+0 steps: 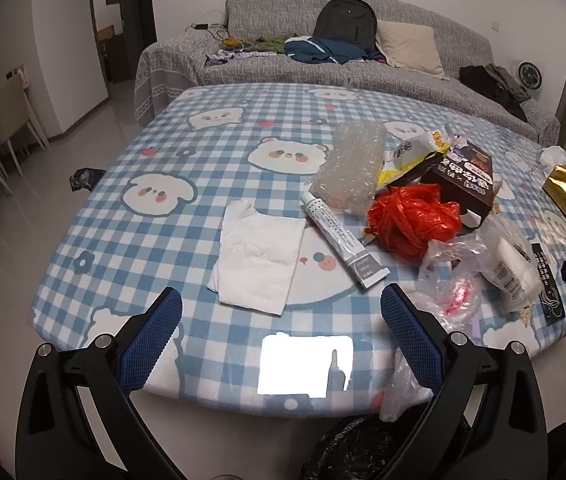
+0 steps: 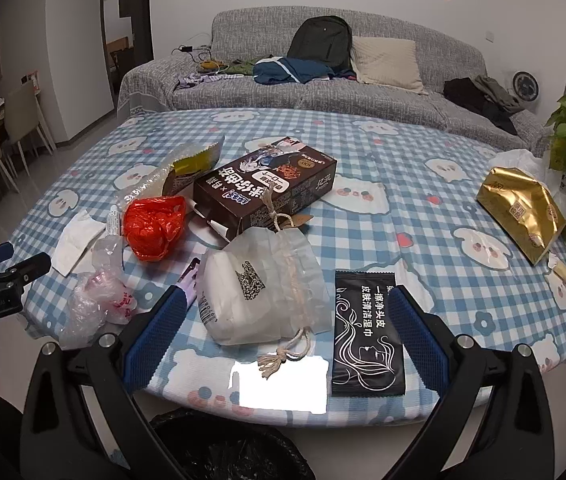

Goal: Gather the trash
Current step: 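Grasp the white tissue with the left tool while the right tool grasps the white drawstring bag, then lift and carry the tissue and drawstring bag with both tools toward the black bin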

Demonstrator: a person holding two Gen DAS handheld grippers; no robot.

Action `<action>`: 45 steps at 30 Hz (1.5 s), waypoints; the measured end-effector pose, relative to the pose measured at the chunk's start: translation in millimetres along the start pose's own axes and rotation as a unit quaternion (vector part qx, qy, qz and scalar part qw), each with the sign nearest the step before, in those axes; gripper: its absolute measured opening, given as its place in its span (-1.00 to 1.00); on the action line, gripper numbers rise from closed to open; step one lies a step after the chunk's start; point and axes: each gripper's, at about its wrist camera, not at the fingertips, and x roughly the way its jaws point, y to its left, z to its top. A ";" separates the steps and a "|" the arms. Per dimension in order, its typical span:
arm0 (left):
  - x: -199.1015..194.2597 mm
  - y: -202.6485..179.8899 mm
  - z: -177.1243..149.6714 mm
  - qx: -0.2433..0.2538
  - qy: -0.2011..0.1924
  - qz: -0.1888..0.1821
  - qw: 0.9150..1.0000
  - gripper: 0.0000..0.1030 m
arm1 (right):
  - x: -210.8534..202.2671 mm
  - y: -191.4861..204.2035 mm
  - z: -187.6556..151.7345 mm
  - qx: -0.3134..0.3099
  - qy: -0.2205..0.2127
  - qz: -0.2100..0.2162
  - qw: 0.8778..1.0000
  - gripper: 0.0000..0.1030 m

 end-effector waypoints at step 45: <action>70.6 4.1 25.3 0.004 0.063 -0.009 0.998 -0.80 | 65.8 15.4 4.9 0.002 0.092 0.071 0.993 -0.33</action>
